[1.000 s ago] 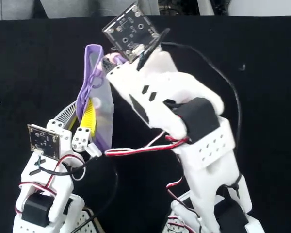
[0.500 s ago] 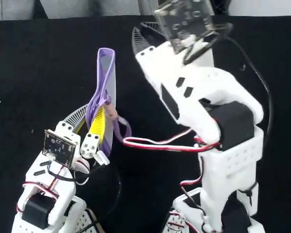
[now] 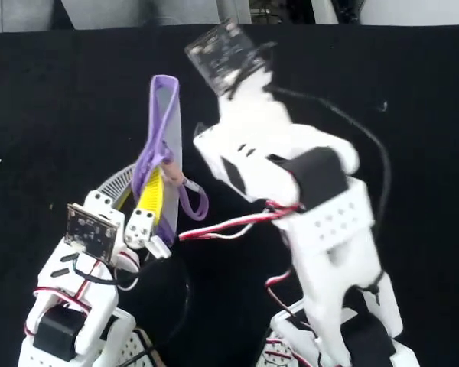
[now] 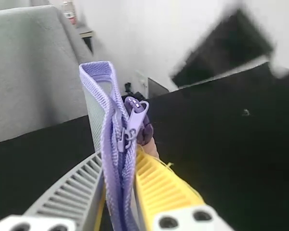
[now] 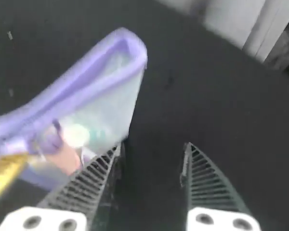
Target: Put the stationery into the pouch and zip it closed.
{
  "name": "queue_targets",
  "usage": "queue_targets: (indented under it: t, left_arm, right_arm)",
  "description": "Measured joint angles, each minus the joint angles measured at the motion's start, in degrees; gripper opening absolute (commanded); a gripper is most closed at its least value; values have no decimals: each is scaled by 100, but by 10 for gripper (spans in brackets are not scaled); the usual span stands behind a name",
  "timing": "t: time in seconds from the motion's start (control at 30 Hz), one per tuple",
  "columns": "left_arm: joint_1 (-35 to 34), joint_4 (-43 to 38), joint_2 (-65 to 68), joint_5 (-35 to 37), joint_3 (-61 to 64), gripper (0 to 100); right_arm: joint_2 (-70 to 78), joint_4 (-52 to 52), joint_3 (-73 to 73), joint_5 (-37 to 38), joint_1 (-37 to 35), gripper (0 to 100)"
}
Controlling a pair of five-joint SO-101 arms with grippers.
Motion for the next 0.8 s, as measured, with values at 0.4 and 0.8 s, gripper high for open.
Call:
queue_targets:
  t: [0.4, 0.8]
  left_arm:
    - [-545, -237, 0, 949, 88, 29]
    - [149, -237, 0, 958, 35, 28]
  right_arm:
    - [-2971, -2919, 4510, -141, -510, 216]
    - [-3349, -3851, 5609, -149, -1099, 214]
